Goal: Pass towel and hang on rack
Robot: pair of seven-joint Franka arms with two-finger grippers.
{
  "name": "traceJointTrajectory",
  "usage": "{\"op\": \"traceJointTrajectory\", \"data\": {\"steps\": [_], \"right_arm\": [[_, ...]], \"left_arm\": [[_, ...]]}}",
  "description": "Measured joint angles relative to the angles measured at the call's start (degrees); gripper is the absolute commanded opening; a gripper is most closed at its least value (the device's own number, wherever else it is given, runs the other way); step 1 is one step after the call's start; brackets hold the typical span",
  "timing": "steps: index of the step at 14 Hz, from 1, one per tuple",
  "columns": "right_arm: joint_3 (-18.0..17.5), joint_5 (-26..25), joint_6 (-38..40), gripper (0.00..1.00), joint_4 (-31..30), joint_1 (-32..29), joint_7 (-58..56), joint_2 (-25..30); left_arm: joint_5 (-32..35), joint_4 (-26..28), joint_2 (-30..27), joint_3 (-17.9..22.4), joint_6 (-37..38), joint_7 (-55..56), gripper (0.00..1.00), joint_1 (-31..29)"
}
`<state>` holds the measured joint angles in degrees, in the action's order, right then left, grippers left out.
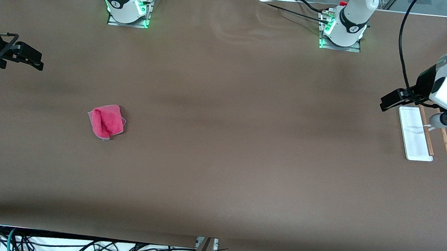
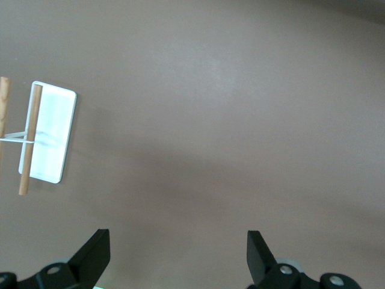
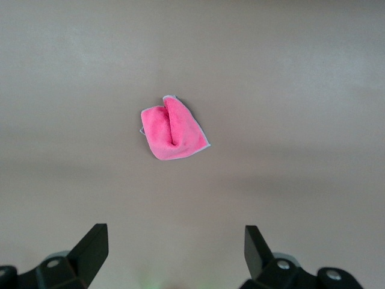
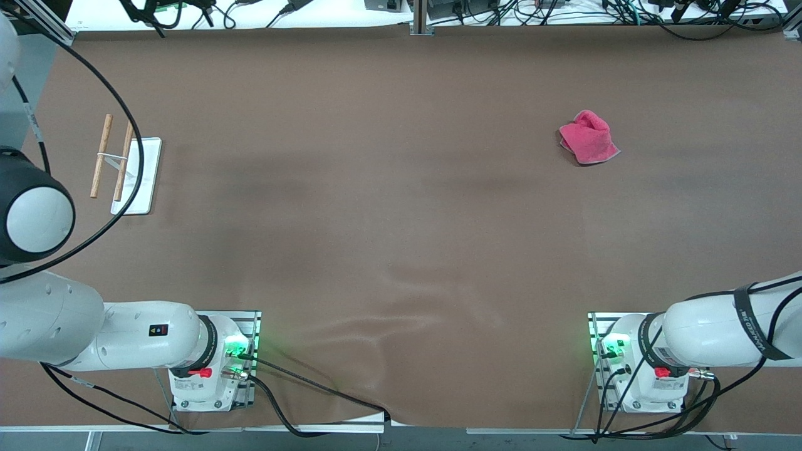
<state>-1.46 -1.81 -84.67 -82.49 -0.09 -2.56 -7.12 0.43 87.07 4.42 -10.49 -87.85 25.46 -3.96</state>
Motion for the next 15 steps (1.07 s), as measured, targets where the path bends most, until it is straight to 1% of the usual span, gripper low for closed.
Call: {"op": "traceJointTrajectory", "data": {"steps": [6,8,9,12,15], "right_arm": [[0.00,-0.02,-0.43,1.00,0.00,-0.01,0.00,-0.01],[0.00,-0.02,-0.60,1.00,0.00,-0.01,0.00,-0.02],[0.00,-0.02,-0.68,1.00,0.00,-0.02,0.00,-0.04],[0.00,-0.02,-1.11,1.00,0.00,-0.03,0.00,-0.11],[0.00,-0.02,-2.59,1.00,0.01,-0.03,0.00,-0.12]], "left_arm": [[0.00,0.95,-0.95,-1.46,0.10,-0.05,1.00,-0.05],[0.00,1.27,-0.94,-1.36,0.11,-0.12,1.00,0.29],[0.00,1.33,-0.92,-0.85,0.11,-0.13,1.00,1.22],[0.33,1.47,-0.59,3.41,-1.26,-0.05,1.00,5.64],[0.36,1.50,-0.08,5.26,-2.11,-0.05,1.00,5.62]]}}
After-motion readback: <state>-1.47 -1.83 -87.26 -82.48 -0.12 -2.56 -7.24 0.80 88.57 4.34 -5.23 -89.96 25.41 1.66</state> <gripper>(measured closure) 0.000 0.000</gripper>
